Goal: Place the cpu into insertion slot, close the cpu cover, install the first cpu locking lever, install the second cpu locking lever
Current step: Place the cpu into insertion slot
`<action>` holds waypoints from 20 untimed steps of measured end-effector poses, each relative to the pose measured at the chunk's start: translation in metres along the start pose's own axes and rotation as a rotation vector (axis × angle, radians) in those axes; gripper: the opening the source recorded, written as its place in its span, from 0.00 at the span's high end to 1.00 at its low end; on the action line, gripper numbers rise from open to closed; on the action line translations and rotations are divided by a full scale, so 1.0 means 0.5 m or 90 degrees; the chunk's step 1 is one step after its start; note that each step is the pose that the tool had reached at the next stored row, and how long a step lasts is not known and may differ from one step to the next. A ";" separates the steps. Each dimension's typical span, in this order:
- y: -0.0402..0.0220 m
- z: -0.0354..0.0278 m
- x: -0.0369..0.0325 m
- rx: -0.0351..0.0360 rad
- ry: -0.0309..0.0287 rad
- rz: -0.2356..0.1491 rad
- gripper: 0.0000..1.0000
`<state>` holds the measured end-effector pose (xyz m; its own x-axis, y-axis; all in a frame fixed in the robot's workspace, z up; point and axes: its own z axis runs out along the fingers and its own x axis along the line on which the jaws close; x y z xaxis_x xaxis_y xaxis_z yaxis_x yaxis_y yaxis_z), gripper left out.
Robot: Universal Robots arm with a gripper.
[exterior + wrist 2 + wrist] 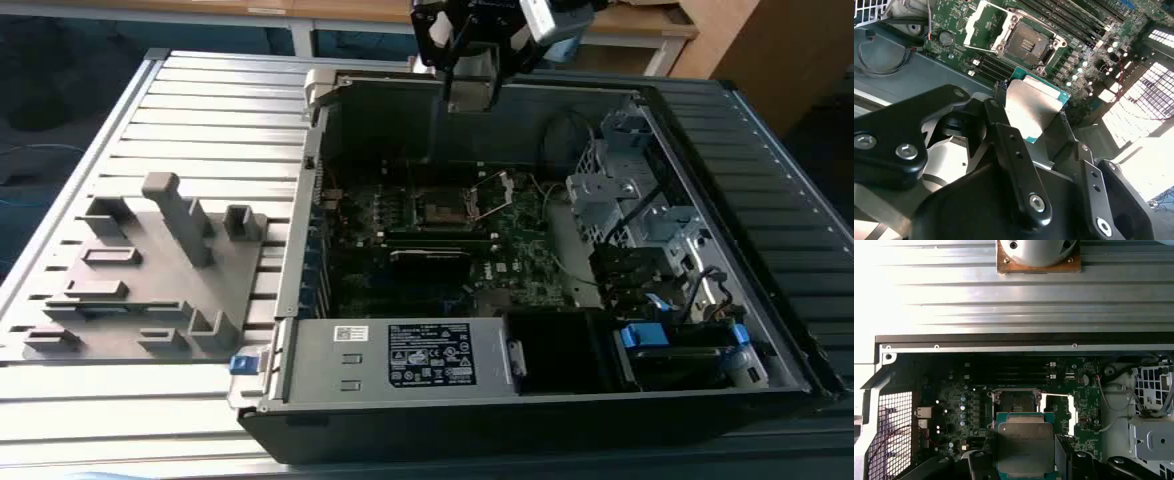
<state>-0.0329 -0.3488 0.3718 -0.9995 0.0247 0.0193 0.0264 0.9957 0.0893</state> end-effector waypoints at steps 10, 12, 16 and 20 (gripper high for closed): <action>0.000 0.003 0.000 0.0001 0.0000 0.000 0.46; 0.000 0.003 0.000 0.0001 0.0001 0.000 0.46; 0.000 0.003 0.000 0.0000 0.0000 0.000 0.46; -0.001 0.006 0.000 0.0011 -0.0006 0.000 0.46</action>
<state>-0.0329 -0.3488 0.3687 -0.9995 0.0248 0.0183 0.0263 0.9958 0.0876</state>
